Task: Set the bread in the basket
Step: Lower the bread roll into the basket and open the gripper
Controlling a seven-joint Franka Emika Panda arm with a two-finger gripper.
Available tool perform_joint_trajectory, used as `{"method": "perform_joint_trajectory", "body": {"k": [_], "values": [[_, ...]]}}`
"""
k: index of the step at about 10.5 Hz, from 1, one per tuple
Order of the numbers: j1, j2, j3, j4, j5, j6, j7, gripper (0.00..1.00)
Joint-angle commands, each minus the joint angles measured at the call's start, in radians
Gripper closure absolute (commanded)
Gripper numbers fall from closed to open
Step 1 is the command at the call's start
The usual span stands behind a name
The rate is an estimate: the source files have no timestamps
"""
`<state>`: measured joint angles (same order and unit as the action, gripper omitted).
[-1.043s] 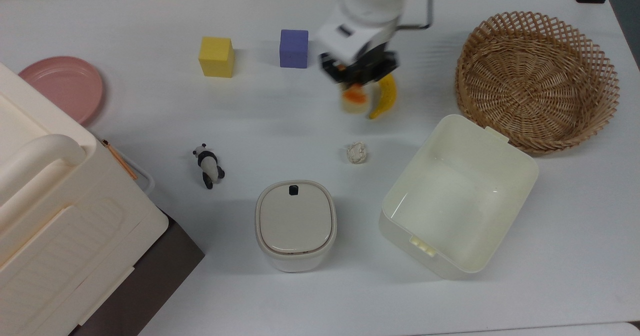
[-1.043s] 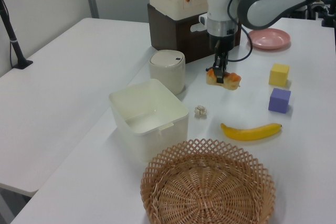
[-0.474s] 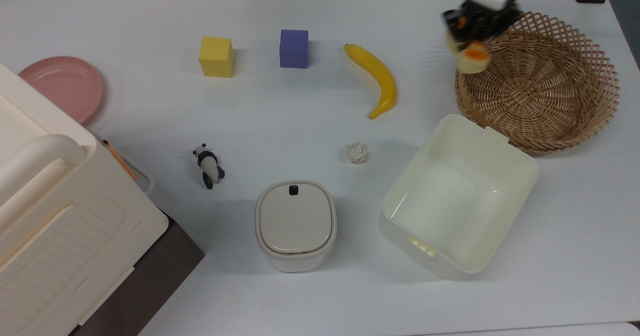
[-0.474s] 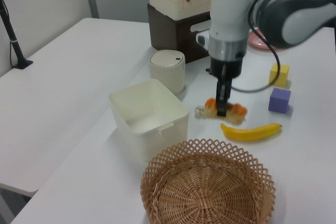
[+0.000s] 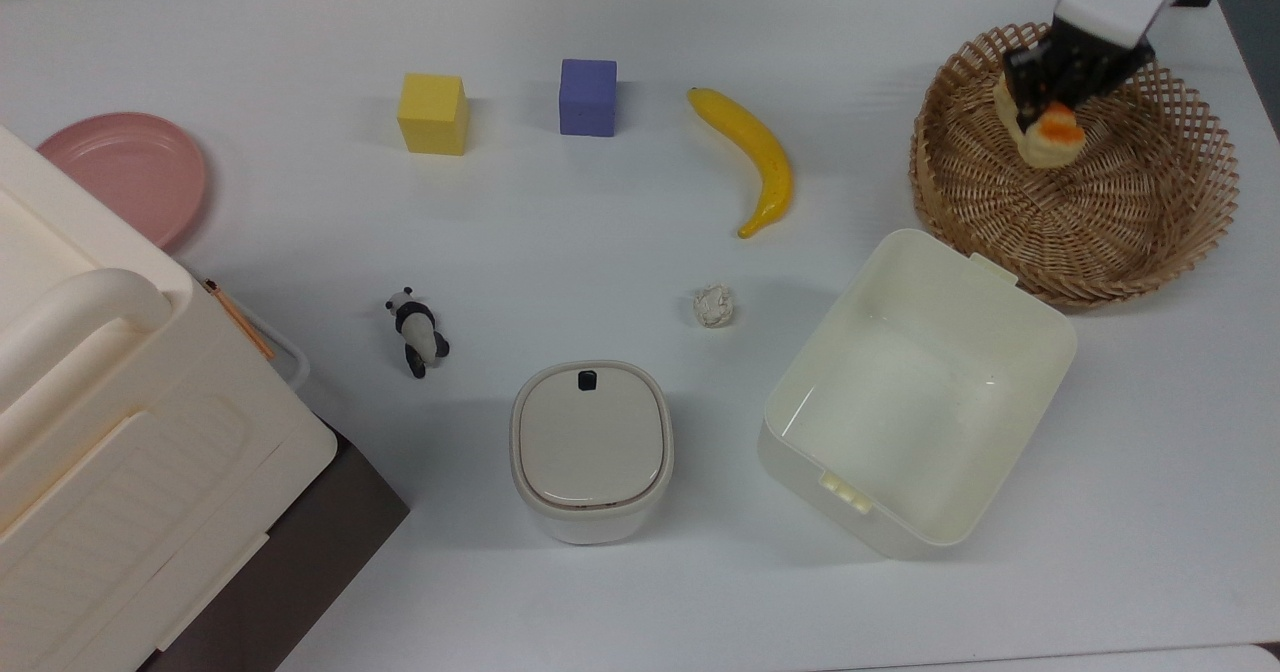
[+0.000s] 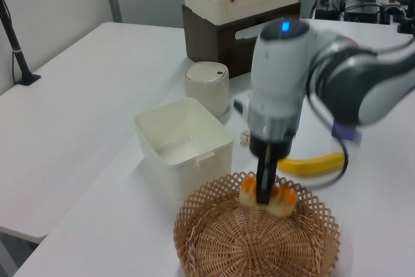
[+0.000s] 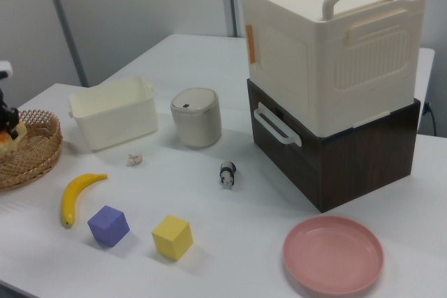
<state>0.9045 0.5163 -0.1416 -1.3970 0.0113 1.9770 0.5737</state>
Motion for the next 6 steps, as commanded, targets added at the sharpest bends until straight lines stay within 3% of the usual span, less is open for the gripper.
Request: {"method": "perform_joint_trajectory", "body": {"k": [1, 2, 6], "values": [[0.025, 0.085, -0.013, 0.041, 0.004, 0.033, 0.037, 0.14], [0.03, 0.08, -0.013, 0.041, 0.004, 0.025, 0.038, 0.0], [-0.007, -0.02, -0.013, 0.039, -0.007, -0.082, 0.031, 0.0]]}}
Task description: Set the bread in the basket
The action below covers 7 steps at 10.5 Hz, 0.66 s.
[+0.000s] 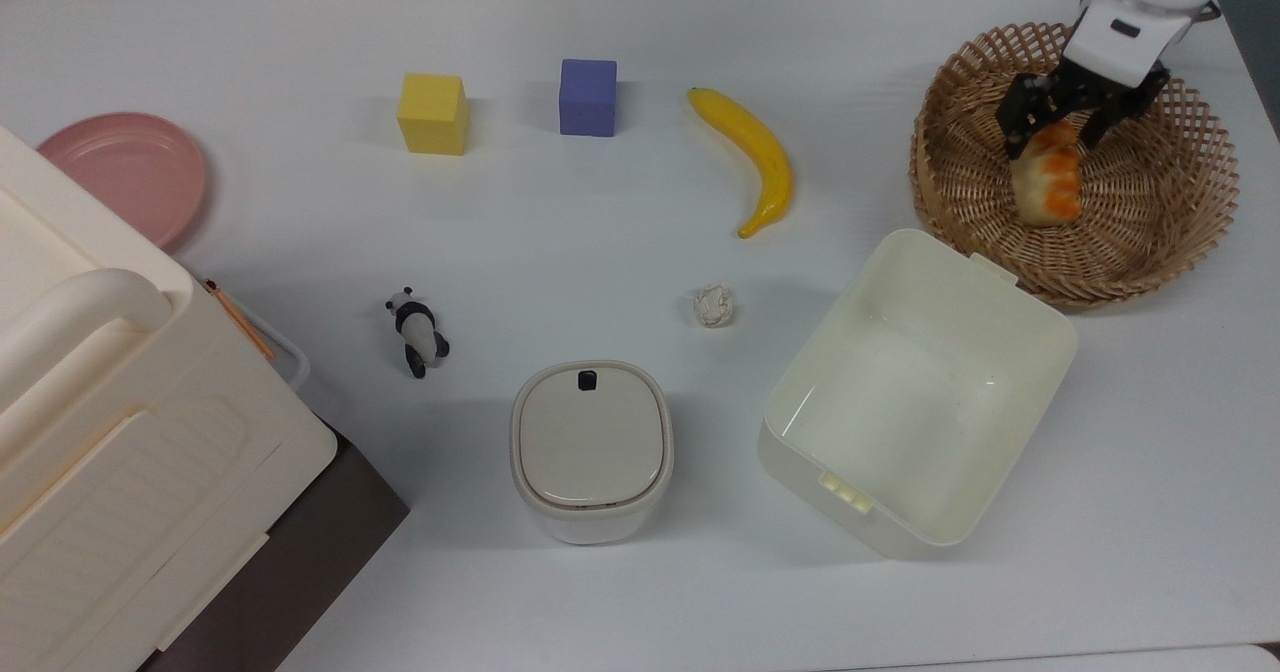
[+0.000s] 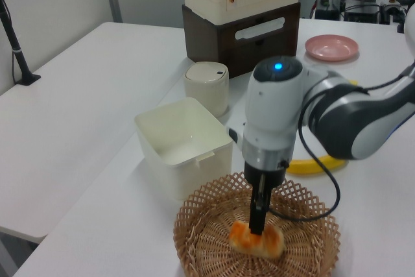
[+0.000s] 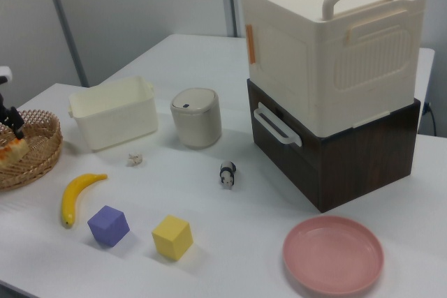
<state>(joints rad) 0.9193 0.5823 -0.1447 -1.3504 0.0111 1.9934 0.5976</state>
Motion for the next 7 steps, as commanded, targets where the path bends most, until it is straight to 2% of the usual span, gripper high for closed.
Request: {"method": "perform_joint_trajectory", "body": {"k": [1, 2, 4, 6, 7], "values": [[-0.074, -0.138, -0.007, -0.013, -0.01, -0.134, -0.01, 0.0], [-0.13, -0.178, 0.002, -0.015, -0.008, -0.193, -0.063, 0.0], [-0.293, -0.264, 0.034, -0.016, -0.003, -0.335, -0.184, 0.0], [-0.448, -0.335, 0.048, -0.051, -0.008, -0.364, -0.266, 0.0], [-0.539, -0.37, 0.072, -0.067, -0.01, -0.38, -0.304, 0.0]]}}
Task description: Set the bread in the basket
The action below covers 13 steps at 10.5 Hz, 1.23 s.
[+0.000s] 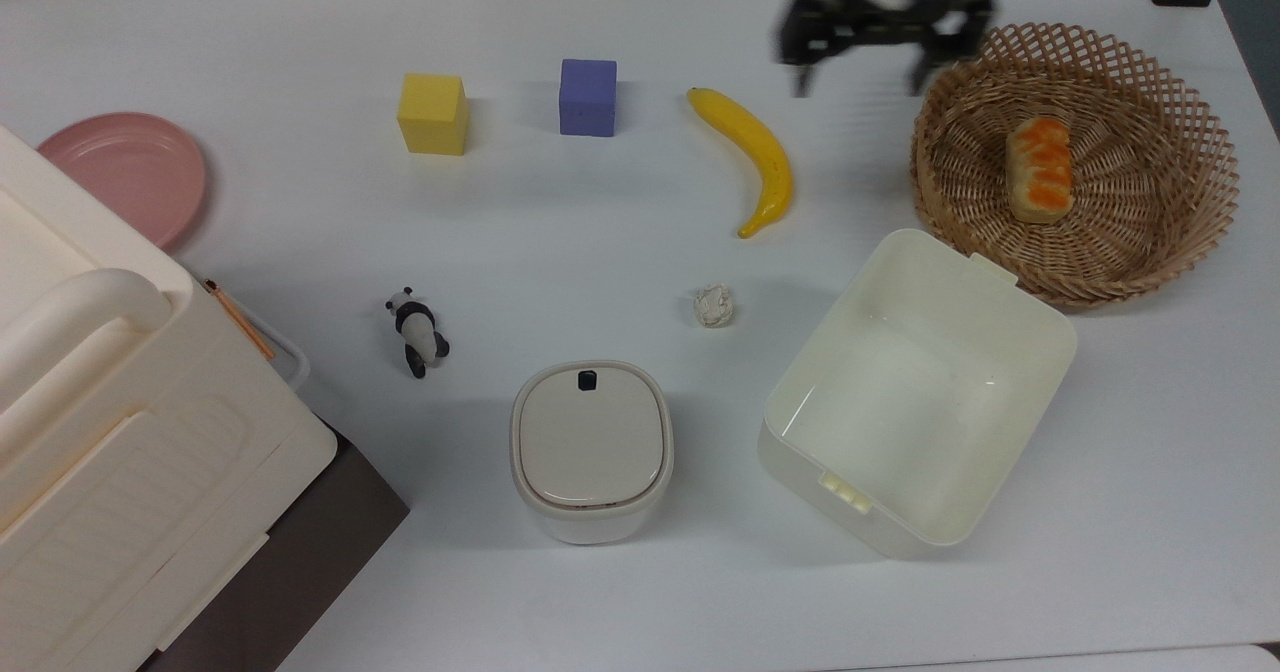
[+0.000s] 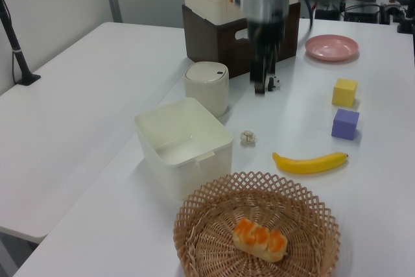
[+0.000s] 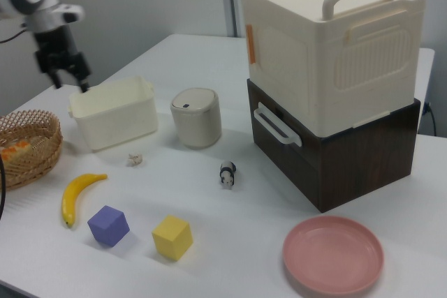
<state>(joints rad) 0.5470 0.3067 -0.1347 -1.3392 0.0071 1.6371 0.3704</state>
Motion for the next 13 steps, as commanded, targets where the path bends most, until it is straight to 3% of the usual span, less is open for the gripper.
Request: {"method": "perform_joint_trajectory", "body": {"k": [1, 3, 6, 13], "values": [[-0.241, -0.119, 0.087, -0.095, -0.024, -0.061, -0.115, 0.0], [-0.387, -0.176, 0.113, -0.123, -0.038, -0.091, -0.198, 0.0], [-0.527, -0.221, 0.104, -0.138, -0.039, -0.117, -0.384, 0.0], [-0.5, -0.213, 0.026, -0.181, -0.03, -0.103, -0.409, 0.0]]}}
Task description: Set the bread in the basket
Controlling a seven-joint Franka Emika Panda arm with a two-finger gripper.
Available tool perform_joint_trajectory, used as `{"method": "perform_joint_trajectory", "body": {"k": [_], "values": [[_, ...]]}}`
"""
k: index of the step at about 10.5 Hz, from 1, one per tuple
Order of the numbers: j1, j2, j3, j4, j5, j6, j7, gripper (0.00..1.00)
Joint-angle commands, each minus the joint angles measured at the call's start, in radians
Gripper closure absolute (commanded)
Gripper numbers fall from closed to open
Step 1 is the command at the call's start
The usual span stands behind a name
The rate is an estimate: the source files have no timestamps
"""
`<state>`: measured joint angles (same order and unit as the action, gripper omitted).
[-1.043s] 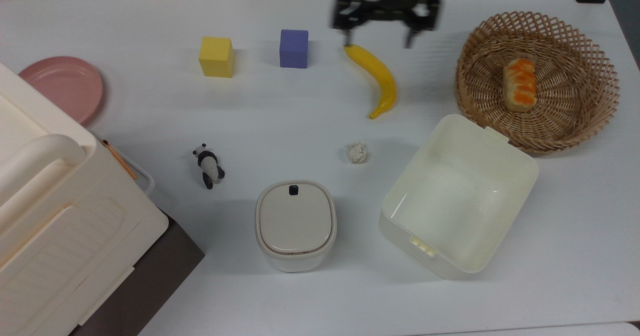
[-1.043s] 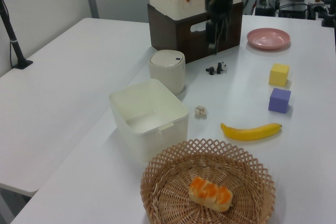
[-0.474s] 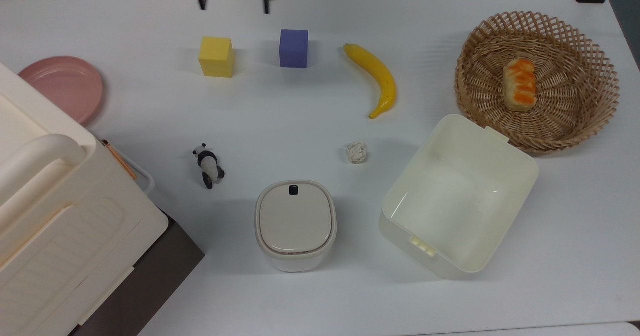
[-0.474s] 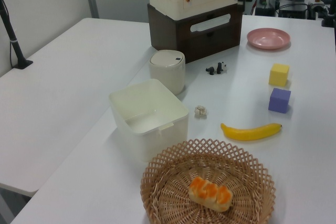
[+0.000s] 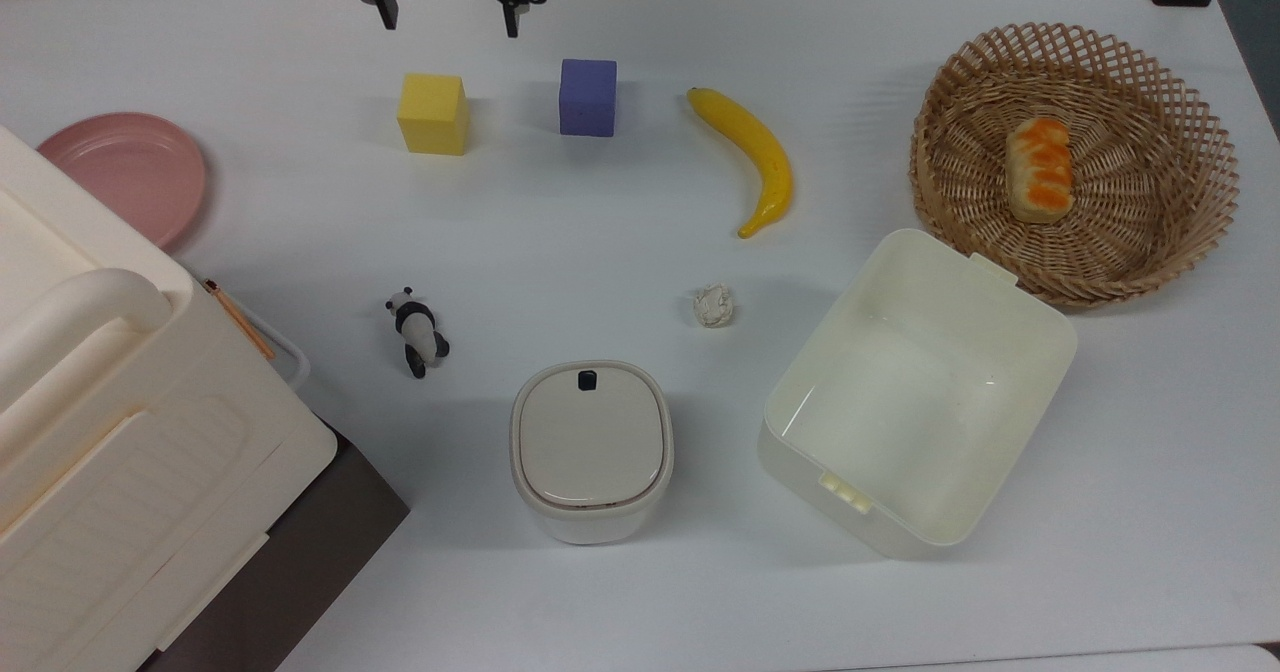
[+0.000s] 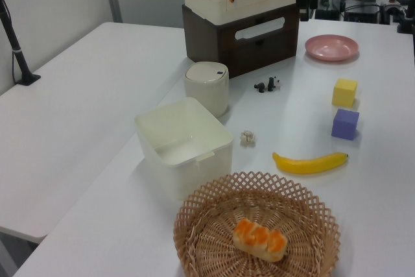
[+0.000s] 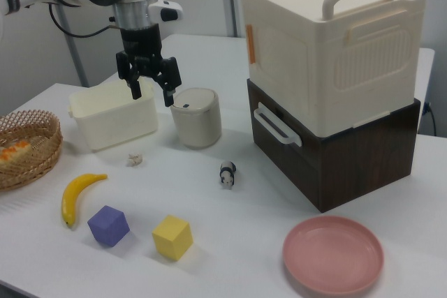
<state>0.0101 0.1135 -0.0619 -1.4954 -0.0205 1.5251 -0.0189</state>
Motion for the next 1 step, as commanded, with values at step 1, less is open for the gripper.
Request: {"method": "perform_joint_trajectory", "body": {"k": [1], "values": [[0.036, -0.017, -0.047, -0.023, -0.001, 0.007, -0.019, 0.0]]}}
